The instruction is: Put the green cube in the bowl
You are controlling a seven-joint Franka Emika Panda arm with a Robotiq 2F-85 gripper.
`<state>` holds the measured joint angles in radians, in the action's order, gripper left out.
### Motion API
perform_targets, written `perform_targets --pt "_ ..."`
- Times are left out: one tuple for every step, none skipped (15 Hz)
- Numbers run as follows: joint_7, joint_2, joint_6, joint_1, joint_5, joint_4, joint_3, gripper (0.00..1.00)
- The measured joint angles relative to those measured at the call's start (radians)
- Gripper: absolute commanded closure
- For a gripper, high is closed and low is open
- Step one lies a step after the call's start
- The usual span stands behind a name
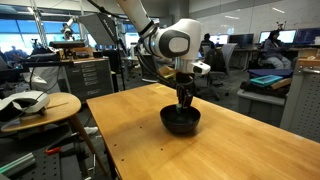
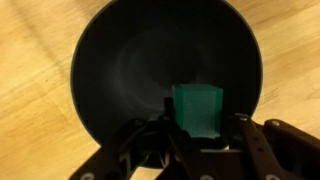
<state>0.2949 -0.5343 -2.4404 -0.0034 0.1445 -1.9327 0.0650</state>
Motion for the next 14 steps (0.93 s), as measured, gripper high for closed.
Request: perform_targets --pt "0.007 -0.014 0.000 0.000 0.000 0.011 0.004 0.83" --pt "0.014 -0.027 0.000 -0.001 0.000 0.021 0.007 0.83" --pt "0.019 -0.040 0.000 -0.003 0.000 0.031 0.010 0.83" --pt "0.024 -0.052 0.000 -0.006 0.000 0.040 0.012 0.83" --pt "0.026 -0.063 0.001 -0.011 0.001 0.049 0.012 0.83" --pt "0.027 -0.073 0.002 -0.016 0.003 0.057 0.012 0.83" --pt "0.027 -0.083 0.005 -0.022 0.005 0.065 0.012 0.83" --pt "0.027 -0.092 0.008 -0.026 0.009 0.073 0.012 0.83" --pt "0.027 -0.100 0.015 -0.031 0.012 0.080 0.012 0.83" --pt "0.027 -0.107 0.020 -0.034 0.016 0.085 0.012 0.83" --pt "0.027 -0.113 0.023 -0.036 0.019 0.089 0.012 0.83" --pt "0.028 -0.118 0.026 -0.037 0.021 0.094 0.012 0.80" --pt "0.028 -0.122 0.032 -0.038 0.022 0.096 0.012 0.39" --pt "0.028 -0.124 0.039 -0.038 0.023 0.099 0.012 0.32"
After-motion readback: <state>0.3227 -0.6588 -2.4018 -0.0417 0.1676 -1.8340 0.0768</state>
